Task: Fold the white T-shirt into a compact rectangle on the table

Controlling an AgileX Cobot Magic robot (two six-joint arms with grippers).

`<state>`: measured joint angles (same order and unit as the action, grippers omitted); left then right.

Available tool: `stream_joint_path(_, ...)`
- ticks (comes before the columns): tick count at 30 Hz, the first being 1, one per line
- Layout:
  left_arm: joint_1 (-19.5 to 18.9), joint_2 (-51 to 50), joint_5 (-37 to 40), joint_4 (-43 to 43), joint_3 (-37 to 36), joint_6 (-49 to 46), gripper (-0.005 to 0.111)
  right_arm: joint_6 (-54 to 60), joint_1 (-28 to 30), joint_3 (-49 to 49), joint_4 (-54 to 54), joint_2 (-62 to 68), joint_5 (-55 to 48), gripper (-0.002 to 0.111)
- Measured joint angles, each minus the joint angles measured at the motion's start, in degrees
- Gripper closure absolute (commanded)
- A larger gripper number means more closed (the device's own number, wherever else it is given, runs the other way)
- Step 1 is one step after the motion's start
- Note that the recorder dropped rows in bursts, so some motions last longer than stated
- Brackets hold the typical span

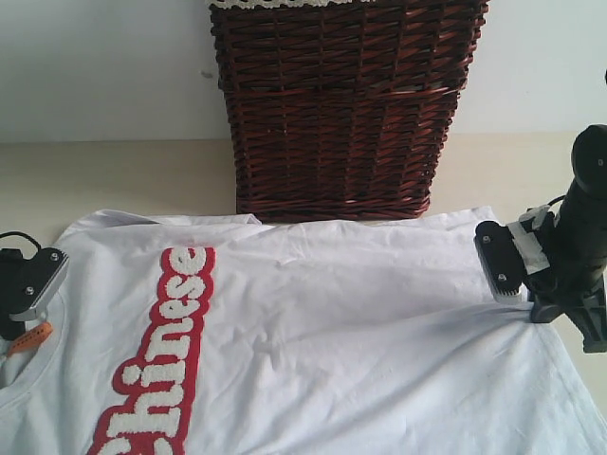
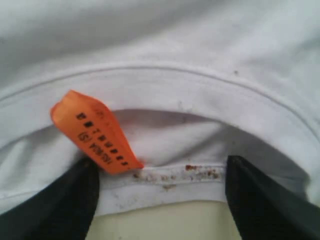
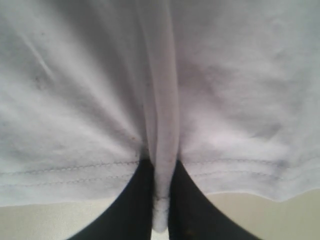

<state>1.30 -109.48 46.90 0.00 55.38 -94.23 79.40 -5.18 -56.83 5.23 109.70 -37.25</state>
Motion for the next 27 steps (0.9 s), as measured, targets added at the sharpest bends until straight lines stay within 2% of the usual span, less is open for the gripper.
stream_joint_path(27,0.0,0.0,0.0,0.0,0.0,0.0,0.037,0.0,0.0,0.0,-0.2,0.0,0.7,0.108)
